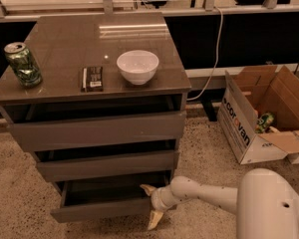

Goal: Open bottom drawer

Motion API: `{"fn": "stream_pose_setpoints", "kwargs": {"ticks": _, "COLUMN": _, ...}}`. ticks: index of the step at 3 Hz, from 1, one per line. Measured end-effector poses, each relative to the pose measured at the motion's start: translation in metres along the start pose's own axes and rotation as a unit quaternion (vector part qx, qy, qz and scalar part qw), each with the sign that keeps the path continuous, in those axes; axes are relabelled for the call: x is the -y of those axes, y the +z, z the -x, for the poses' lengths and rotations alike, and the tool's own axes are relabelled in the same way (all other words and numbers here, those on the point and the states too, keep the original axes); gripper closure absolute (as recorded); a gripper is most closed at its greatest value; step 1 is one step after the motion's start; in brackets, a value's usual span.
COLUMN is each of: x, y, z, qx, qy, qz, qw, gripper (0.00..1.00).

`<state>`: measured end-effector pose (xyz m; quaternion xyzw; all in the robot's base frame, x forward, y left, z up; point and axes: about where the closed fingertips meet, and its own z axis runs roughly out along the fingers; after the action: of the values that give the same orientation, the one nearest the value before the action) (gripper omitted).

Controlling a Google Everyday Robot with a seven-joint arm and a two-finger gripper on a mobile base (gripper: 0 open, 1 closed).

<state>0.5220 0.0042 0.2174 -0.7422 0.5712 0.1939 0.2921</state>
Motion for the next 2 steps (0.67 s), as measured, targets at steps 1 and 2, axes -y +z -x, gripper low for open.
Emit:
{"fn": "stream_pose_setpoints", "kwargs": {"ticks": 1, "x": -0.0025, "y": 0.0192, "z": -0.0115, "qx": -0.006, "qy": 0.008, "qz": 0.020, "qw": 0.9997, "gripper": 0.20}}
{"fn": "stream_pose_setpoints", "kwargs": {"ticks": 2, "x": -0.0061, "y": 0.0276, "z": -0.0206, "qx": -0.011, "qy": 0.017, "qz": 0.032, "qw": 0.9993, "gripper": 0.44}}
